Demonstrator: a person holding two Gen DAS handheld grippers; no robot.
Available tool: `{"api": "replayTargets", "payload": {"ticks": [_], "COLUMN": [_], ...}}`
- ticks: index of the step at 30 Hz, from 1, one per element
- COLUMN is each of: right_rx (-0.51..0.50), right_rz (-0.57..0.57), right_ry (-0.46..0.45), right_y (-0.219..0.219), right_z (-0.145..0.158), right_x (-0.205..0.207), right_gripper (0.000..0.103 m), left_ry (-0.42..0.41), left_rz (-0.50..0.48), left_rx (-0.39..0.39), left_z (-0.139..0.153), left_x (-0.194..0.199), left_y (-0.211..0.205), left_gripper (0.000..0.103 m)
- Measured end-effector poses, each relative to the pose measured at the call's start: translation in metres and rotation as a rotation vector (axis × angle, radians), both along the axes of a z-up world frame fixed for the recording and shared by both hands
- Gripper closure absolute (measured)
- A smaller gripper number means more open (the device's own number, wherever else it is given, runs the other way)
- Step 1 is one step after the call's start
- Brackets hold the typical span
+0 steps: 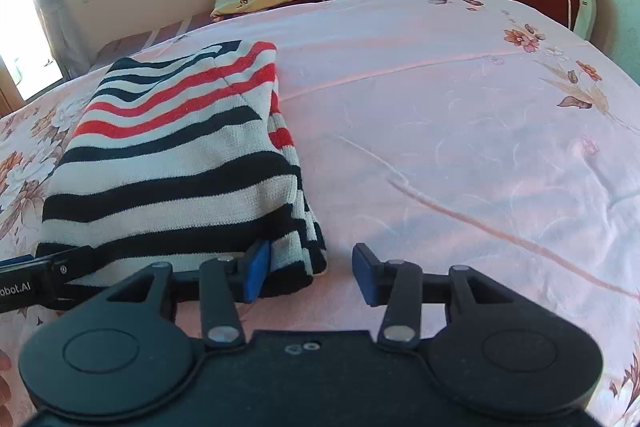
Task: Fold small clothes
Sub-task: 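Press the folded sweater flat and open both grippers, then grasp the striped sweater's folded end with the left gripper while the right gripper grasps beside it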
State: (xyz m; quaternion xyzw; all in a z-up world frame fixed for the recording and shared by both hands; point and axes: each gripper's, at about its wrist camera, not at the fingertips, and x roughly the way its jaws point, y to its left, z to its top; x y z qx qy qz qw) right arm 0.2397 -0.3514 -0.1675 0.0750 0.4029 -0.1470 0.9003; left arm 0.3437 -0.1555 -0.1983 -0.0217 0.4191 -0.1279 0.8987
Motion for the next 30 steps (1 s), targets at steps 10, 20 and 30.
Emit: {"api": "replayTargets", "payload": {"ticks": [10,20,30], "right_rx": [0.148,0.215,0.028], "right_rz": [0.146,0.216,0.348], "right_ry": [0.027,-0.09,-0.149], "right_y": [-0.041,-0.06,-0.014], "right_z": [0.007,0.038,0.034], "right_x": [0.007,0.027,0.077], "right_gripper": [0.041,0.04,0.086], "left_ry": [0.033,-0.07,-0.021], "left_rz": [-0.002,0.031,0.103], "left_rx": [0.026,-0.019,-0.018], "left_z": [0.01,0.053,0.02], "left_x": [0.007,0.018,0.068], "left_y": [-0.005,-0.004,-0.027], "left_gripper": [0.0,0.0,0.0]}}
